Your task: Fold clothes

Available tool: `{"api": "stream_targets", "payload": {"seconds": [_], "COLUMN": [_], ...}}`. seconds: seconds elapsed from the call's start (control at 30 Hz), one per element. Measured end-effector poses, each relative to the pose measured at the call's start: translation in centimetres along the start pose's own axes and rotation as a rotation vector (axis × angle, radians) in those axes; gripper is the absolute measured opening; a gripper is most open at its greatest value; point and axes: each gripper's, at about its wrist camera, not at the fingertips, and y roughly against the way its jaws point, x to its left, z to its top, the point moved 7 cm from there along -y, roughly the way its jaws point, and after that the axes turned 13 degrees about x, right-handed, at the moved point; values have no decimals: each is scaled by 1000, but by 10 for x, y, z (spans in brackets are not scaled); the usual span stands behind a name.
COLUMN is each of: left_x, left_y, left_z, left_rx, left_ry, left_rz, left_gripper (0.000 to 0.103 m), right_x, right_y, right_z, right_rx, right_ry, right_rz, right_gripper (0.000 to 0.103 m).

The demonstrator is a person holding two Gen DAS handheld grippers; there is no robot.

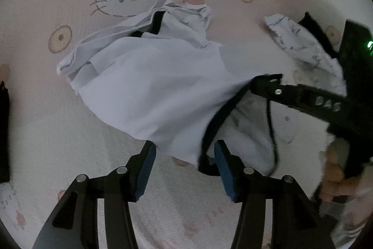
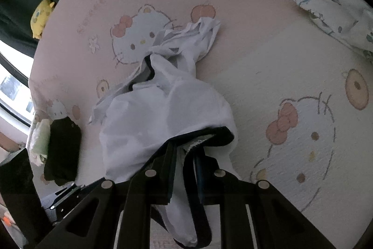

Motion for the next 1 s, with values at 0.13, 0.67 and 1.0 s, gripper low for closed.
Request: {"api": "stream_targets", "payload": {"seconds": [0.13, 0.67, 1.0], "left_x": [-19, -62, -63], "left_y": [22, -39, -68], "left_z": [8, 51, 73], "left_rx": [-36, -6, -20], "left_ry": [-75, -290, -332], "left_rz": [-60, 76, 281], "left_gripper": [49, 68, 66], "right_x": [1, -22, -38], "right_y": [2, 24, 23], "right_z": [1, -6, -9], "right_rx": [-3, 5, 30], "right_ry": [2, -2, 15], "right_rz": [14, -74, -130], "right_gripper": [14, 14, 14]}}
